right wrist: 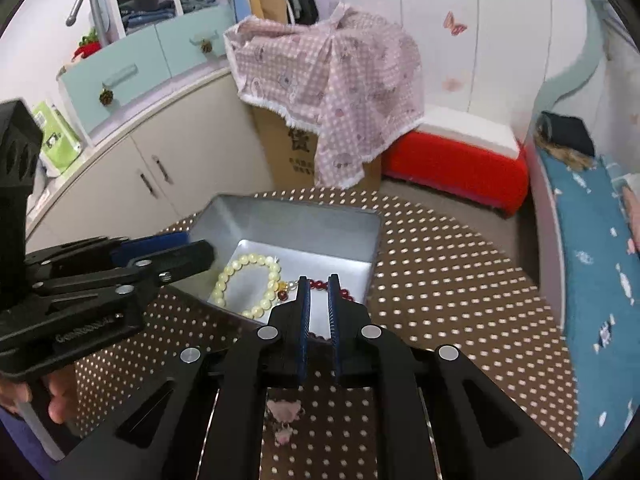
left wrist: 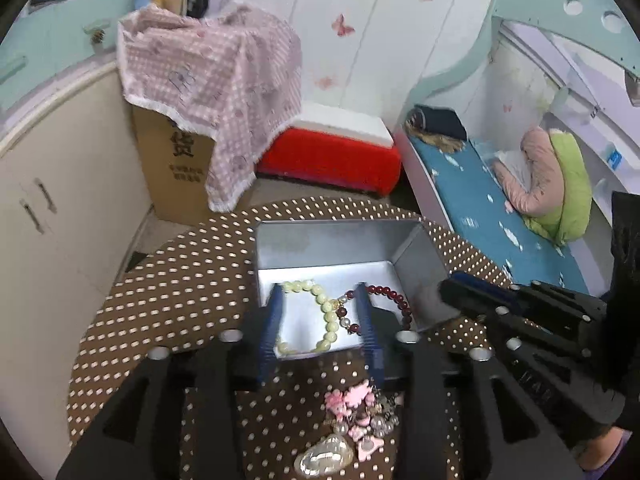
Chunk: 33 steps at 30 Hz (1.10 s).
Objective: Organize jewelry
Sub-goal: 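Lift both bracelets and lower them into the grey metal box, then open both tools and move the left tool to the jade pendant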
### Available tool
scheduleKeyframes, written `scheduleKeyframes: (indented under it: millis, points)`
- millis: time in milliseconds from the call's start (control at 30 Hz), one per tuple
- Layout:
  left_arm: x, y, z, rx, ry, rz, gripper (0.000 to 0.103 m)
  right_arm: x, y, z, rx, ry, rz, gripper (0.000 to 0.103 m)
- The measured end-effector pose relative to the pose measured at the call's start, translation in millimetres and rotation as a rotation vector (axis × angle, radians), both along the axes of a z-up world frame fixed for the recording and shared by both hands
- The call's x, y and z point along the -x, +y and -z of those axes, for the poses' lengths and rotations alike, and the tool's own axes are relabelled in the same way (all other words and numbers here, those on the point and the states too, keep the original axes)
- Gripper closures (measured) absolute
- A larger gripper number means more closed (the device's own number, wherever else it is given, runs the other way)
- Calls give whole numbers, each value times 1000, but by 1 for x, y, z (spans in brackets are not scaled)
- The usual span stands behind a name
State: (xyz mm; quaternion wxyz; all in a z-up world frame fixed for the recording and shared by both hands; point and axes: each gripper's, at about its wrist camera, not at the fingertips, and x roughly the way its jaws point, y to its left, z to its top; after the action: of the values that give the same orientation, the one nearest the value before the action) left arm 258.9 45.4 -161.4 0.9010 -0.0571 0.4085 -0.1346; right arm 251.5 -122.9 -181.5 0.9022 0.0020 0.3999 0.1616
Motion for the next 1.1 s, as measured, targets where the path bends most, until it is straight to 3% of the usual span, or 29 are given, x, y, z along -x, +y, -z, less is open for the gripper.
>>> scheduleKeyframes:
  millis: [67,100,133,333,533,733,1100]
  points:
    - [17,5,-12,-13,-57,-30,47,12,-4,-11,2,-37,8,75]
    - [24,7,-18,-24,-82,-41,41,20,-7,-17,4,-60,25,57]
    - [34,9,-23,-37,-110,-55,39,28,-9,-23,2,-80,33,54]
    - [83,18,-35,-52,-201,-89,33,69,-20,-40,-10,-142,49,51]
    - [115,18,-22,-54,-218,-67,26,100,-26,-39,4,-167,74,45]
    - [121,16,8,-80,-160,-52,26,114,-27,-13,37,-137,101,44]
    - [115,1,60,-131,-39,41,26,110,-23,43,33,2,102,44]
